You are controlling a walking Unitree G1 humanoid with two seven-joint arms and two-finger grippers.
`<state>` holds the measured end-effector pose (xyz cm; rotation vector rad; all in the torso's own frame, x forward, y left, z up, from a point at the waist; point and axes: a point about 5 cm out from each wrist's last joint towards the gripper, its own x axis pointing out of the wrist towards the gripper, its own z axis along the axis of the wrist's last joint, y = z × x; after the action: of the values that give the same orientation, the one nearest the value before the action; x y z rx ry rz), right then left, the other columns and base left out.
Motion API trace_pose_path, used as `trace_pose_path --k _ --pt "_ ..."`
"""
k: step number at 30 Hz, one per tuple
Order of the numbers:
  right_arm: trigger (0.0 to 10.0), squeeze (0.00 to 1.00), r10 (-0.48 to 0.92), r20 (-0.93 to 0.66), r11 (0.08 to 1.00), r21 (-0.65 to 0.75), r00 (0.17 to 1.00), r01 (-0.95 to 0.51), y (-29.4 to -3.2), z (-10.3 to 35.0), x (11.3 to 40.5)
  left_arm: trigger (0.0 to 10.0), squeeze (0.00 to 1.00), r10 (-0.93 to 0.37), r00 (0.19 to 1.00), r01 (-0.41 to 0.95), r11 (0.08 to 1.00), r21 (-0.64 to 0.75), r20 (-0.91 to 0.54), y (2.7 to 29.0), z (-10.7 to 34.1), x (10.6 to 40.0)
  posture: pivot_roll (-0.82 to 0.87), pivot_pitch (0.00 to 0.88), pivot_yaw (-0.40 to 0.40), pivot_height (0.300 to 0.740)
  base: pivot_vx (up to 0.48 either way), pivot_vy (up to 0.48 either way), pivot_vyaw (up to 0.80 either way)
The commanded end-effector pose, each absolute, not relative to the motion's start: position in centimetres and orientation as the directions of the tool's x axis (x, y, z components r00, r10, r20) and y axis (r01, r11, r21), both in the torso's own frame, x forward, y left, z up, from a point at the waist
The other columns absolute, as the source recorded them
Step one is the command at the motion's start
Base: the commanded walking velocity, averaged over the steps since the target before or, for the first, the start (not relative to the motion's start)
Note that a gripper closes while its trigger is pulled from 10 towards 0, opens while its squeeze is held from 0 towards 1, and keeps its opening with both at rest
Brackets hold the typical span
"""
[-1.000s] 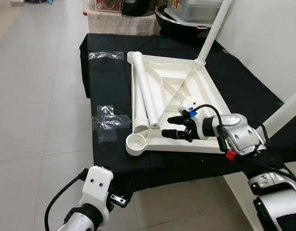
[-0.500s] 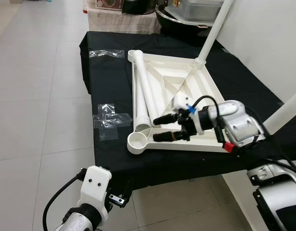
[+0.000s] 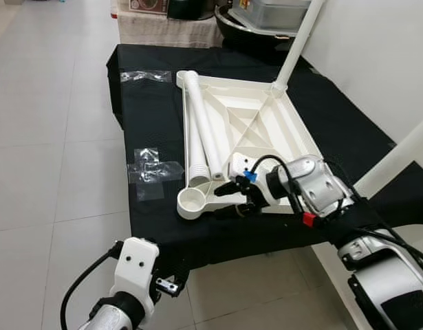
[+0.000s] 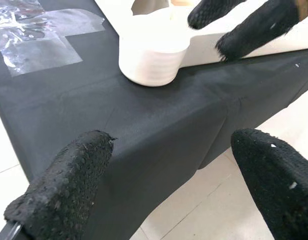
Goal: Building children table
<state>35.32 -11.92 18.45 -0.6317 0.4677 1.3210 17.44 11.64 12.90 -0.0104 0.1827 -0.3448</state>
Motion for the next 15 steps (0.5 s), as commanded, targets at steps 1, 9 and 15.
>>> trace_pose_path --k 1,9,15 --pt "10.0 0.00 0.710 -0.674 0.131 -0.160 0.206 -0.978 -11.9 17.9 35.4 10.0 0.00 -0.344 0.919 0.340 0.939 -0.055 -0.192 11.4 12.7 17.1 0.09 0.163 -0.194 0.740 0.000 0.000 0.00" --pt "10.0 0.00 0.665 -0.716 0.104 -0.192 0.212 -0.976 -10.5 17.3 35.8 10.0 0.00 -0.342 0.920 0.337 0.940 -0.061 -0.191 11.2 12.8 17.1 0.08 0.168 -0.201 0.740 0.000 0.000 0.00" --pt "0.0 0.00 0.618 -0.760 0.047 -0.221 0.202 -0.974 -10.0 16.9 36.0 10.0 0.00 -0.340 0.921 0.334 0.940 -0.065 -0.190 11.2 12.8 17.1 0.08 0.170 -0.206 0.740 0.000 0.000 0.00"
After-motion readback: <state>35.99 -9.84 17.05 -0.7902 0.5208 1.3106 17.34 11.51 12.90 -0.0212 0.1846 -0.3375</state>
